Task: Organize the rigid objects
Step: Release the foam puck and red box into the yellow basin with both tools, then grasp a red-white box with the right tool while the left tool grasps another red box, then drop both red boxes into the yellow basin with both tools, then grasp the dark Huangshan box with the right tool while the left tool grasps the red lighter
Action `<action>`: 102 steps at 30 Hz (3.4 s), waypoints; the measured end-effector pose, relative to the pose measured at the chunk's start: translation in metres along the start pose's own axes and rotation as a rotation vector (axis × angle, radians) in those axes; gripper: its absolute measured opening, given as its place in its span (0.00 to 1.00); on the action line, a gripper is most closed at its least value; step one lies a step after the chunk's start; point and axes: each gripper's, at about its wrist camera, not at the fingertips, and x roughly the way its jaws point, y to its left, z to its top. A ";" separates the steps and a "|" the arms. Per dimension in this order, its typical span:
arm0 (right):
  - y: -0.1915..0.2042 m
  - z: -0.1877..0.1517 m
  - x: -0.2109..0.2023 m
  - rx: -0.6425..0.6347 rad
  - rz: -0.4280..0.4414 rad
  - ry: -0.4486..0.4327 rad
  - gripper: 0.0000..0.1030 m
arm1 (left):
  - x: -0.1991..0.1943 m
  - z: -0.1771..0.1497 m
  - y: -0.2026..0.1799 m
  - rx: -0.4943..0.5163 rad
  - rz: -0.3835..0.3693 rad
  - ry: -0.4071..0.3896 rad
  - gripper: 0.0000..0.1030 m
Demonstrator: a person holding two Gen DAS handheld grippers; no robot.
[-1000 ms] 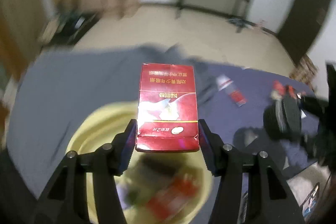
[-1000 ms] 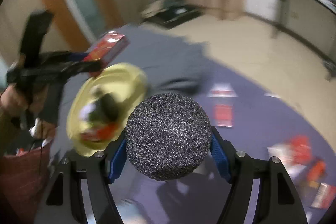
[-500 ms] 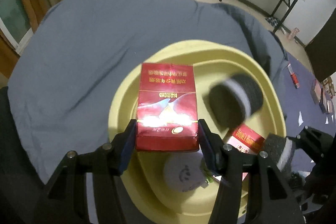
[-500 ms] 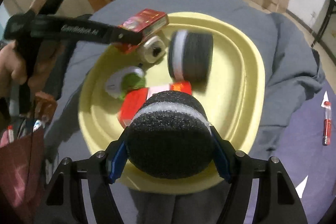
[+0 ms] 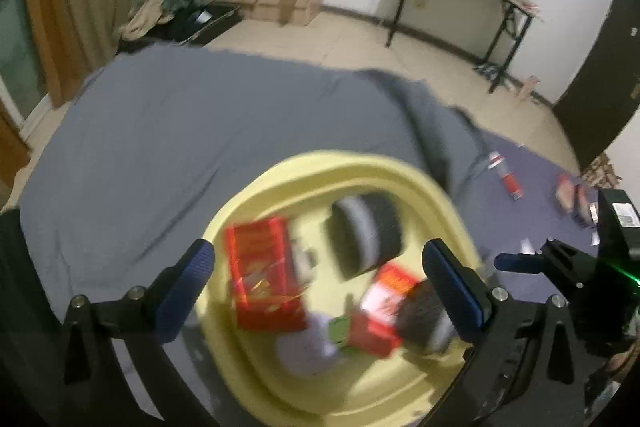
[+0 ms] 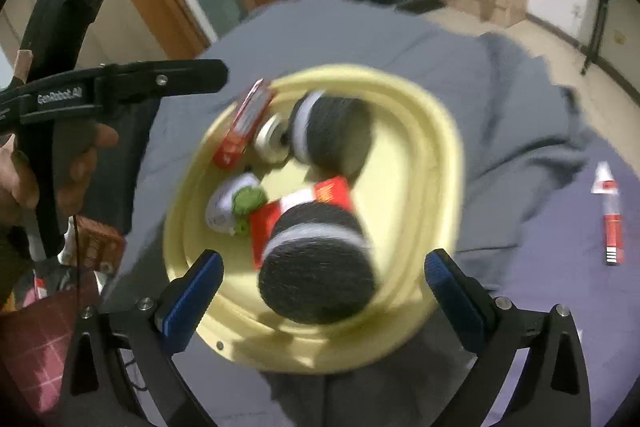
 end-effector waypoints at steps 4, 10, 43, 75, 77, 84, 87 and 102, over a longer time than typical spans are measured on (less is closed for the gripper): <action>-0.044 -0.006 -0.061 0.046 -0.071 -0.090 1.00 | -0.012 0.029 -0.051 0.061 -0.038 -0.023 1.00; -0.179 -0.065 -0.160 0.178 -0.391 -0.127 1.00 | 0.015 0.058 -0.173 0.229 -0.175 -0.004 1.00; -0.388 -0.215 -0.220 0.573 -0.645 -0.027 0.86 | 0.191 0.009 -0.485 0.757 -0.263 0.184 0.56; 0.001 0.079 0.076 -0.100 -0.065 0.185 0.86 | 0.013 -0.085 0.012 0.011 0.122 0.153 0.57; 0.006 0.082 0.090 -0.124 -0.086 0.215 0.86 | 0.017 -0.084 0.016 -0.003 0.119 0.159 0.57; 0.020 0.078 0.094 -0.133 -0.079 0.216 0.95 | 0.018 -0.084 0.015 -0.020 0.089 0.140 0.84; 0.005 0.077 0.059 -0.093 -0.045 0.135 1.00 | -0.010 -0.077 0.010 -0.040 0.007 0.054 1.00; -0.269 -0.067 -0.146 0.515 -0.622 -0.180 1.00 | 0.029 0.044 -0.200 0.092 -0.162 -0.053 1.00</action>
